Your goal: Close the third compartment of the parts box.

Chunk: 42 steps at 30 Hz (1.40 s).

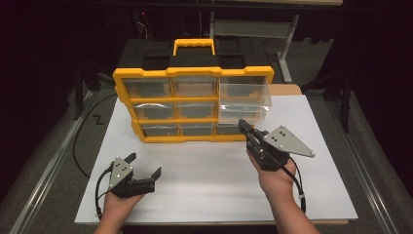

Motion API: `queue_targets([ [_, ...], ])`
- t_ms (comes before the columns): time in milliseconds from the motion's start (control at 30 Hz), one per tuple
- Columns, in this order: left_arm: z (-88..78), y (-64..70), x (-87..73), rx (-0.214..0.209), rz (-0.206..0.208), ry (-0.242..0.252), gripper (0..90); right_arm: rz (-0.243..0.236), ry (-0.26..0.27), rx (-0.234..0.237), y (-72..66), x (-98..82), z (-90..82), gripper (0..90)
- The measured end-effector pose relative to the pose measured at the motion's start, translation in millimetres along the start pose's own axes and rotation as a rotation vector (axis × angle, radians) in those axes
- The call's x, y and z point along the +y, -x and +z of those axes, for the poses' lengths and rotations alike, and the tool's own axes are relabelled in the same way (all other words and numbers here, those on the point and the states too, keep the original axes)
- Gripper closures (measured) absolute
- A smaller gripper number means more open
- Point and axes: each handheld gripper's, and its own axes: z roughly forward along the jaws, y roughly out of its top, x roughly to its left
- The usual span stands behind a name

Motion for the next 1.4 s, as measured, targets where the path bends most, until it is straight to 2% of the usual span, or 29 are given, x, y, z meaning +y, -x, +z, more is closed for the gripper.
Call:
queue_targets([
  [500, -0.3, 0.0, 0.1, 0.0, 0.002, 0.0, 1.2, 0.007, 0.056, -0.042, 8.1, 30.7, -2.2, 90.0],
  [1400, -0.9, -0.4, 0.2, -0.008, 0.0, 0.005, 1.1, 0.005, 0.025, -0.095, 19.7, 33.2, 21.3, 90.0],
])
